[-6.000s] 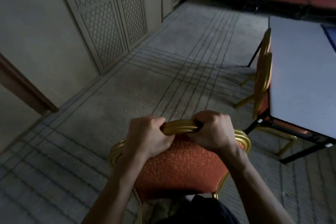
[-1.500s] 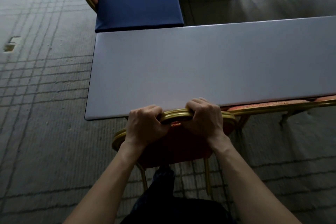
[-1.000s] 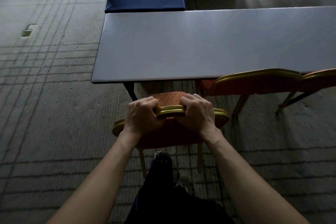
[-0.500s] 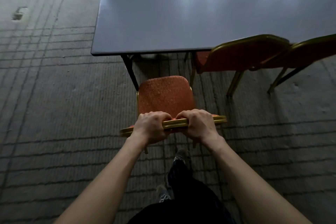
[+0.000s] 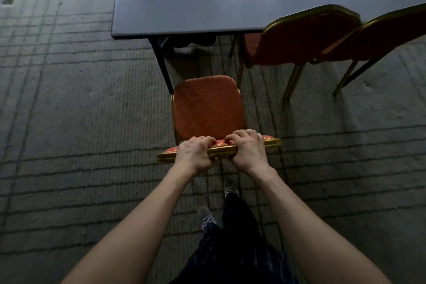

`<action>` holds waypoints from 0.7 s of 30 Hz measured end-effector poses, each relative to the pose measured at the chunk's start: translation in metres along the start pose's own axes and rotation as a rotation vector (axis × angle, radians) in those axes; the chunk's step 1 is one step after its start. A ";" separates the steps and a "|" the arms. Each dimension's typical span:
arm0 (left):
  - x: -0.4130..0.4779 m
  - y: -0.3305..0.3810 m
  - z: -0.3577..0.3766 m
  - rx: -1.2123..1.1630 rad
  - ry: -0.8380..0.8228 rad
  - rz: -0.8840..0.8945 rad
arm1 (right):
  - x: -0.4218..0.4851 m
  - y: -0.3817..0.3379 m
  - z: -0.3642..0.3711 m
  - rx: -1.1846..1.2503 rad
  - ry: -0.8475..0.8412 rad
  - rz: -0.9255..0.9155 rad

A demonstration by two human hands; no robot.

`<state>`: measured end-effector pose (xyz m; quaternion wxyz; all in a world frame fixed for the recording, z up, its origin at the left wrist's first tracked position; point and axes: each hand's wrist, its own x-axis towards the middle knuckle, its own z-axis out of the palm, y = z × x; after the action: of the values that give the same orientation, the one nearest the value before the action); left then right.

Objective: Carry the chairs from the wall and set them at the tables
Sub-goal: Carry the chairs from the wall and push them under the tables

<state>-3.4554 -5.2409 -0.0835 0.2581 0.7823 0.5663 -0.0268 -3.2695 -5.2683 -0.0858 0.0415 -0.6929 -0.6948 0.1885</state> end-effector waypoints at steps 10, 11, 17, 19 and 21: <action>-0.065 0.027 0.010 -1.282 0.502 -0.451 | -0.074 -0.045 0.018 0.774 0.432 0.101; -0.065 0.027 0.009 -1.359 0.520 -0.568 | -0.077 -0.047 0.021 0.829 0.465 0.198; -0.058 0.036 0.016 -1.986 0.147 -0.907 | -0.060 -0.046 0.009 1.669 0.147 0.872; -0.044 0.044 0.013 -2.121 0.132 -0.900 | -0.046 -0.040 0.002 1.860 0.097 0.914; -0.027 0.044 0.009 -2.216 0.167 -0.958 | -0.032 -0.035 -0.001 1.953 0.075 0.944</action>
<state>-3.4230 -5.2784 -0.0658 0.7148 -0.1532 0.5292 0.4308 -3.3012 -5.2981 -0.0668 0.5195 -0.5634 0.0938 0.6355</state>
